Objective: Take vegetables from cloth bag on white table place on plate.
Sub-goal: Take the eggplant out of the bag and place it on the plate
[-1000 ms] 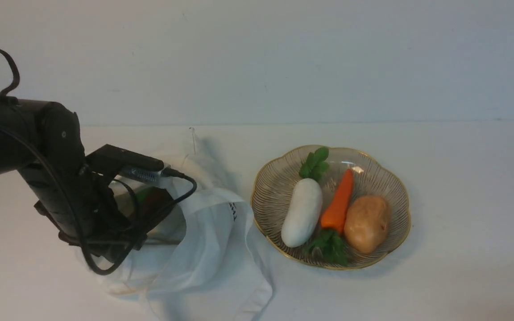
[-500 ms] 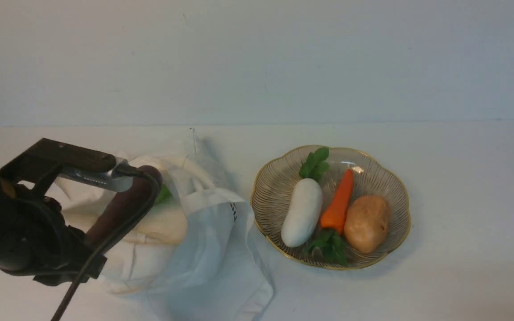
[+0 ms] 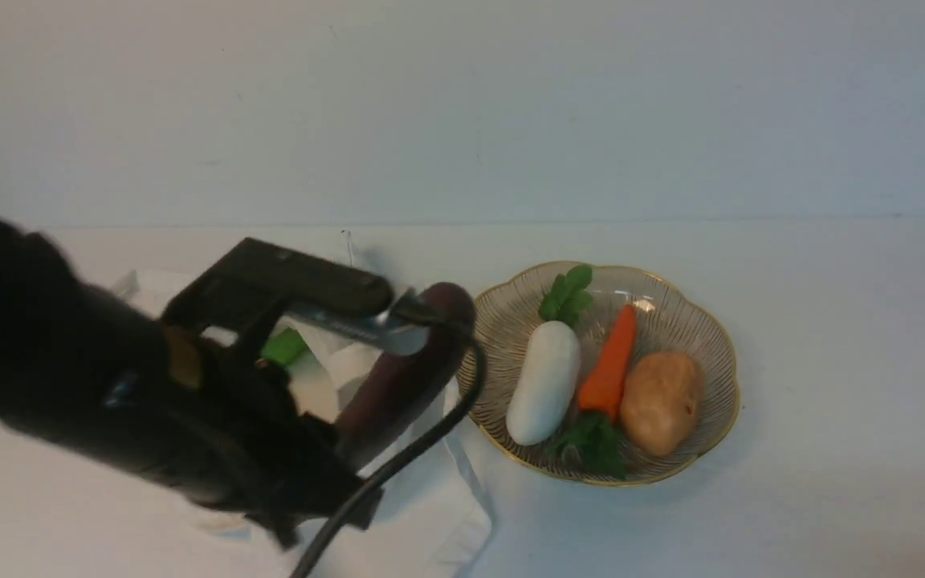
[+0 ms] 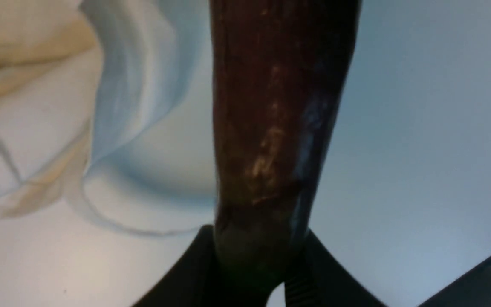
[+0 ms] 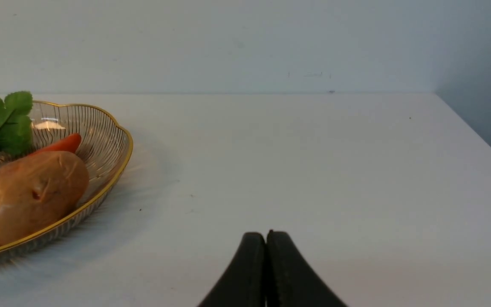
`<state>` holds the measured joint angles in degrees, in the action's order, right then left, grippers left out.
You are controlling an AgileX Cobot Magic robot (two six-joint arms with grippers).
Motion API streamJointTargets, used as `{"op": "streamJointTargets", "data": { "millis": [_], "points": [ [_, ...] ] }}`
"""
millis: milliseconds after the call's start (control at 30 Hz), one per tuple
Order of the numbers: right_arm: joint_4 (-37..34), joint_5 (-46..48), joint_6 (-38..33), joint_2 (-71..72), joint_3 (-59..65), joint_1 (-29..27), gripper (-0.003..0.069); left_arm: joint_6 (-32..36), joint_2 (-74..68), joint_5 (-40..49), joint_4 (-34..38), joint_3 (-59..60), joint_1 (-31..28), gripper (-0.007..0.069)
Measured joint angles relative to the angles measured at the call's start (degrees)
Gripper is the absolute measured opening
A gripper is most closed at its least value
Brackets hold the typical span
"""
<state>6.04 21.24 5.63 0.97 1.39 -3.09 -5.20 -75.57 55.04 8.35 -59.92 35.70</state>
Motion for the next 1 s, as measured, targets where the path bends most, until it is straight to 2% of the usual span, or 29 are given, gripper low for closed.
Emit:
{"op": "streamJointTargets", "data": {
  "millis": [233, 467, 733, 800, 867, 933, 967, 1000],
  "points": [
    [0.0, 0.0, 0.0, 0.0, 0.0, 0.0, -0.001, -3.5, -21.7, 0.7, -5.0, -18.2, -0.2, 0.0174],
    [0.0, 0.0, 0.0, 0.0, 0.0, 0.0, -0.001, -5.3, -37.0, 5.5, -5.7, -33.1, -2.2, 0.0174],
    [0.0, 0.0, 0.0, 0.0, 0.0, 0.0, -0.001, -3.9, -44.7, 7.6, -5.6, -40.4, -2.2, 0.0177],
    [0.0, 0.0, 0.0, 0.0, 0.0, 0.0, -0.001, -3.8, -45.3, 7.6, -5.6, -40.7, -2.2, 0.0206],
    [0.0, 0.0, 0.0, 0.0, 0.0, 0.0, -0.001, -3.8, -45.5, 7.6, -5.6, -40.7, -2.2, 0.0269],
    [0.0, 0.0, 0.0, 0.0, 0.0, 0.0, -0.001, -3.8, -45.7, 7.9, -5.7, -40.7, -2.2, 0.0379],
    [0.0, 0.0, 0.0, 0.0, 0.0, 0.0, -0.001, -3.8, -45.7, 7.9, -5.7, -40.7, -2.2, 0.0388],
    [0.0, 0.0, 0.0, 0.0, 0.0, 0.0, -0.001, -3.8, -45.7, 8.2, -5.7, -40.9, -2.2, 0.0463]
  ]
}}
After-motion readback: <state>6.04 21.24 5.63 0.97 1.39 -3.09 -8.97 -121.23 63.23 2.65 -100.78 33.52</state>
